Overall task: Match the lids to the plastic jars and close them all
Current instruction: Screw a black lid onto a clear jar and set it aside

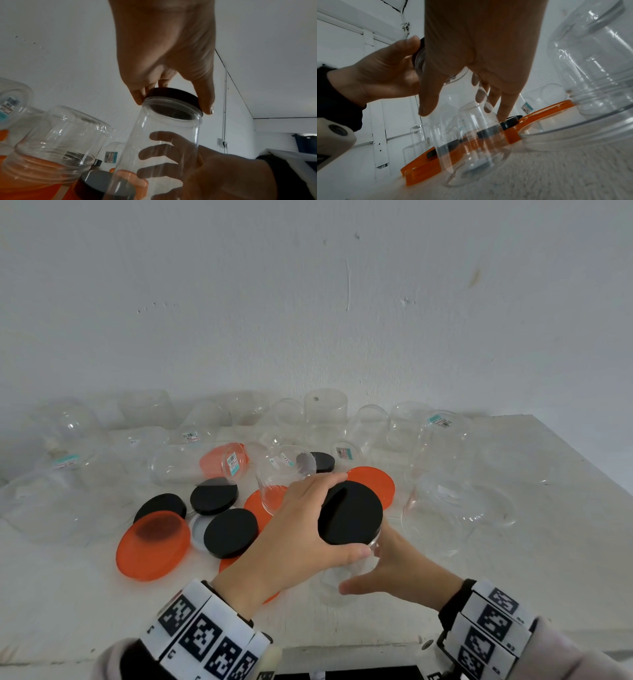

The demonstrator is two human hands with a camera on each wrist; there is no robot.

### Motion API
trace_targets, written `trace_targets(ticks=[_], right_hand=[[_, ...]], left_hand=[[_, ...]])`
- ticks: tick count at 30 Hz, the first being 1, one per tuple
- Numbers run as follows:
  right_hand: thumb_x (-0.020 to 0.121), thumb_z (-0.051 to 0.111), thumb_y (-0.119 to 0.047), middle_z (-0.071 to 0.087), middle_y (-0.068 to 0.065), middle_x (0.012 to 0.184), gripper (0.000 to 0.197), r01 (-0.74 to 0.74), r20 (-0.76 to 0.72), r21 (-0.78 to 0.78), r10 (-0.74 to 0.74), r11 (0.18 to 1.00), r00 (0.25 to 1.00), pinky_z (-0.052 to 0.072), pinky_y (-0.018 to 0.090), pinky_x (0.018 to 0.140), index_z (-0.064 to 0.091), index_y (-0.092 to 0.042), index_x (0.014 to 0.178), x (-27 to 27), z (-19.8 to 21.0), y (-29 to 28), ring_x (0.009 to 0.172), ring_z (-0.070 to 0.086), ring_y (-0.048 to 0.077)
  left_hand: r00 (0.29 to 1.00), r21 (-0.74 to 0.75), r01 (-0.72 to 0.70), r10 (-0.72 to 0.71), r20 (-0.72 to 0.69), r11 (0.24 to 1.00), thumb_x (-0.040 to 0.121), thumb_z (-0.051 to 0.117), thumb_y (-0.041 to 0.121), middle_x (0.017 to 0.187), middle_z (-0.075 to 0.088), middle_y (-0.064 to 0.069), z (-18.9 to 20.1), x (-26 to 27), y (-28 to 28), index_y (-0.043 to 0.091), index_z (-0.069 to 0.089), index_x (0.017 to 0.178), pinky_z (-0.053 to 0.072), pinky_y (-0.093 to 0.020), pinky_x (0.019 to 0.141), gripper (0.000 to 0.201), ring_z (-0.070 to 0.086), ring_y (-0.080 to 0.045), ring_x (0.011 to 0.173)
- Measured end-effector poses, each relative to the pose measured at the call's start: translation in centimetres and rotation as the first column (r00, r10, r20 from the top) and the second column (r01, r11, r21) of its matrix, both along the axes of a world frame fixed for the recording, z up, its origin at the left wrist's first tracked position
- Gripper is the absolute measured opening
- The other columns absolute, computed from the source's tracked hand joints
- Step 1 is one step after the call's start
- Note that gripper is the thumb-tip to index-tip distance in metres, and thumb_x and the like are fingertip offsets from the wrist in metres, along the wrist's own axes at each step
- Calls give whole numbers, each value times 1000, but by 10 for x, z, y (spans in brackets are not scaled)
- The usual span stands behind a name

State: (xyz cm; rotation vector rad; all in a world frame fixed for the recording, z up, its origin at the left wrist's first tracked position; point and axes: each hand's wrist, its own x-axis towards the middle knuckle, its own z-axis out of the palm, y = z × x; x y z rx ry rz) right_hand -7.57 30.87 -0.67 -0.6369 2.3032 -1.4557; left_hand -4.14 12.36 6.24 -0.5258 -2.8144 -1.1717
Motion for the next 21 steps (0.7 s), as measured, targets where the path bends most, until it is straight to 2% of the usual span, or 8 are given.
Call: trace_targets(ticks=[4, 6, 9, 12, 15, 17, 19, 21], right_hand=[[62, 88, -38, 41, -44, 126, 106, 7, -5, 25, -7, 1000, 1000, 37, -2, 85, 17, -51, 140, 1, -1, 1, 120, 41, -15], [63, 88, -37, 39, -47, 126, 109, 5, -3, 49, -5, 999, 1000, 36, -2, 85, 13, -52, 140, 0, -2, 3, 120, 39, -17], [64, 88, -36, 24, -58, 125, 116, -61, 10, 113, 60, 992, 998, 32, 0, 94, -2, -65, 131, -3, 9, 12, 122, 30, -24], [70, 87, -17, 21, -34, 146, 116, -83, 33, 111, 80, 990, 996, 30, 23, 113, 2, -51, 142, -10, 35, 32, 136, 26, -9], [81, 76, -5, 31, -25, 148, 92, -90, -11, 84, 92, 992, 996, 31, 27, 115, 19, -39, 145, -16, 73, 47, 136, 29, -9], [87, 70, -13, 36, -28, 145, 76, -117, -59, 104, 124, 988, 991, 34, 21, 110, 27, -42, 143, -17, 95, 44, 132, 32, -13], [86, 71, -34, 38, -32, 141, 68, -137, -128, 208, 166, 968, 978, 36, 15, 102, 31, -48, 139, -15, 113, 30, 127, 35, -17], [81, 71, -51, 38, -29, 138, 71, -156, -210, 384, 250, 910, 945, 36, 18, 100, 33, -48, 140, -11, 125, 12, 125, 37, -10]], left_hand=[[1000, -15, -10, 10, 3, 1000, 67, 76, 57, 124, 31, 33, -1, -1, 0, 47, 24, 139, 27, -4, 87, 90, 26, 9, 119], [999, 24, -9, 8, 40, 1000, 64, 77, 59, 128, 31, 32, -2, -2, 0, 52, 20, 138, 27, -5, 88, 94, 24, 11, 120], [992, 155, -9, -11, 124, 988, 56, 80, 63, 138, 28, 33, -9, -3, -3, 68, 8, 131, 26, -2, 93, 104, 25, 16, 125], [977, 279, -15, -46, 210, 960, 51, 84, 62, 130, 26, 50, -24, -2, -10, 66, -3, 135, 27, 6, 90, 121, 25, 27, 123], [950, 319, -36, -67, 306, 947, 48, 86, 61, 126, 32, 54, -40, 0, -13, 68, -7, 134, 28, -6, 99, 127, 31, 25, 123], [944, 297, -54, -48, 326, 953, 49, 86, 60, 129, 35, 49, -49, 1, -12, 72, 3, 130, 27, -14, 104, 116, 35, 20, 123], [948, 292, -66, -31, 317, 954, 53, 85, 55, 123, 37, 52, -53, 0, -9, 82, 14, 114, 31, -5, 94, 97, 35, 28, 116], [956, 303, -67, -26, 292, 951, 58, 87, 46, 118, 40, 54, -54, -2, -6, 81, 21, 110, 34, 5, 82, 91, 36, 31, 110]])
